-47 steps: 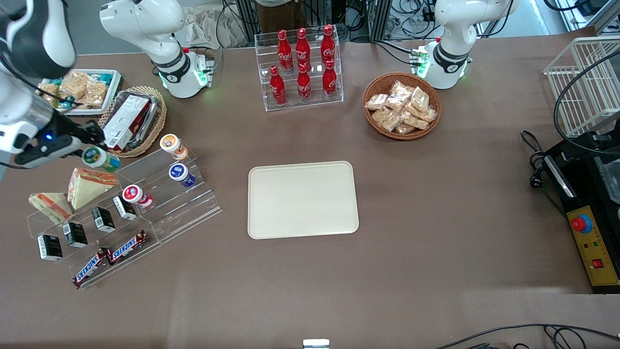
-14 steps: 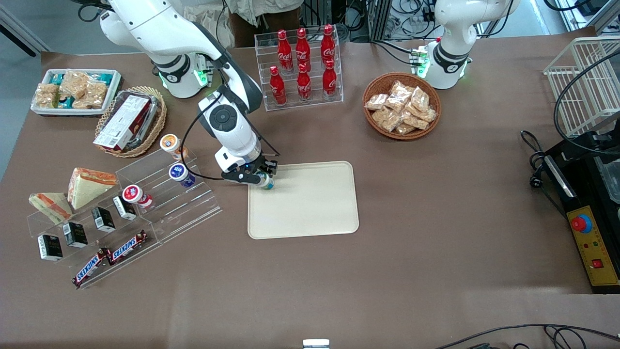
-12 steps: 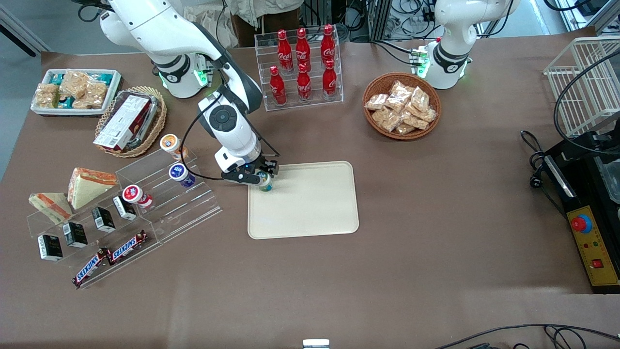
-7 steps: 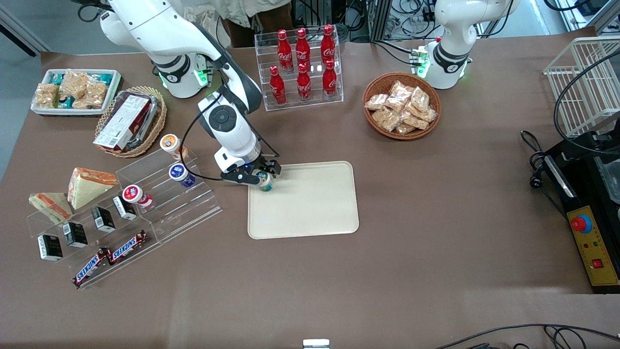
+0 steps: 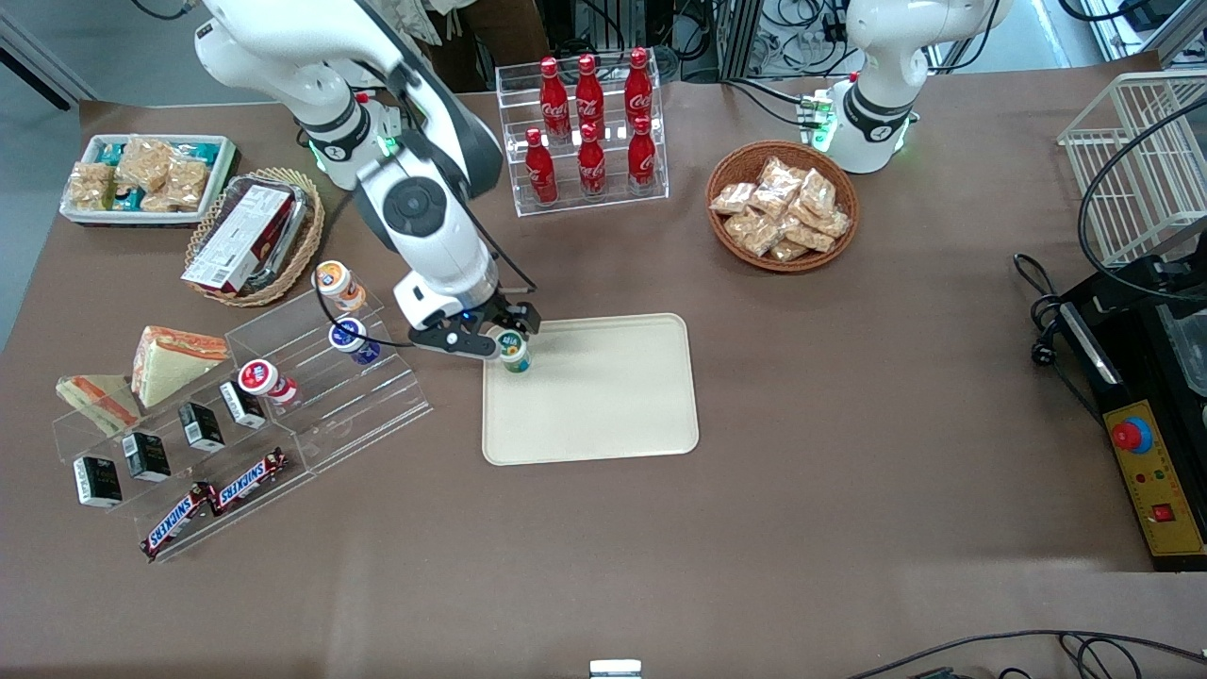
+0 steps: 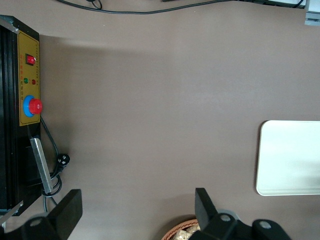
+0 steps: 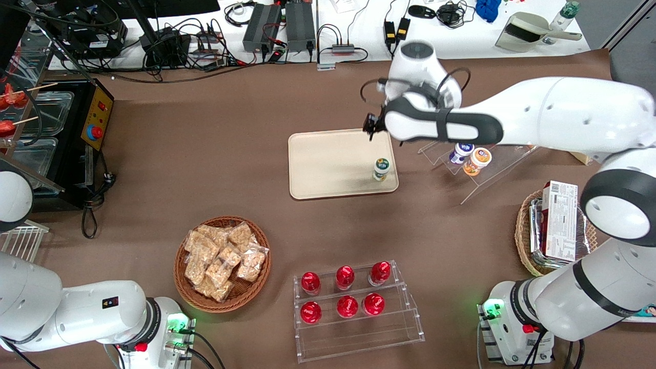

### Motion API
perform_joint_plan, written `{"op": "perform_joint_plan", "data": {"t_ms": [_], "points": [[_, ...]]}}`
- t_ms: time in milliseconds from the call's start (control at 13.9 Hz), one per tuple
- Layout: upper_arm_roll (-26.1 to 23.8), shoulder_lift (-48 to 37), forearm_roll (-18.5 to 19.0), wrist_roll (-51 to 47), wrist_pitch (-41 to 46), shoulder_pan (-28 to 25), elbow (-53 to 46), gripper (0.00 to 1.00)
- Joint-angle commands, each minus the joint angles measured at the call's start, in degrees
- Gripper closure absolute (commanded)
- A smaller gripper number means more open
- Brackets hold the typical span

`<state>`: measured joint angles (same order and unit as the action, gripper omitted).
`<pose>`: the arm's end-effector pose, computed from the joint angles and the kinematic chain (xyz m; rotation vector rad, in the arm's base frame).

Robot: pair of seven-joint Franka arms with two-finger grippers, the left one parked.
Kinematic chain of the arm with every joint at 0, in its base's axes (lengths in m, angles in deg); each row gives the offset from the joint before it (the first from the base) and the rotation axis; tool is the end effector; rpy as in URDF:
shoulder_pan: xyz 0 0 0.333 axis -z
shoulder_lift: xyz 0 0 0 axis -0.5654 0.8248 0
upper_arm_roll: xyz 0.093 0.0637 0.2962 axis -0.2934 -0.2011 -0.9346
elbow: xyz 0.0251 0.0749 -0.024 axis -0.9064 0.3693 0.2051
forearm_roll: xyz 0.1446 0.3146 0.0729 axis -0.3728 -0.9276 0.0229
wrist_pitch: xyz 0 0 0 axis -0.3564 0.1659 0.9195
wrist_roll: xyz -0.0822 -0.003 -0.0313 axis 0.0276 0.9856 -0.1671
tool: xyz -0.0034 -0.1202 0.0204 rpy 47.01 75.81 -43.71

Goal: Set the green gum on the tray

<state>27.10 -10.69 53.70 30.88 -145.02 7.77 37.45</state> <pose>0.4646 0.3205 0.4015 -3.0644 0.3911 0.0131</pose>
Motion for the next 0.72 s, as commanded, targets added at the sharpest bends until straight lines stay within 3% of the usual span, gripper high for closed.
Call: {"op": "perform_joint_plan", "data": {"t_ms": [0,144,289,505,649], "points": [[-0.4,-0.7,0.7,0.9,15.9,0.8,-13.7,0.01],[-0.6,-1.2,0.5,5.4,27.2,3.1,-23.4,0.01],[-0.5,-3.6,0.6,13.3,33.5,6.7,-26.5,0.01],[0.0,-9.2,0.7,33.7,34.2,17.7,-25.6,0.01],[3.5,-10.7,0.7,46.2,34.1,23.1,-23.5,0.0]]}}
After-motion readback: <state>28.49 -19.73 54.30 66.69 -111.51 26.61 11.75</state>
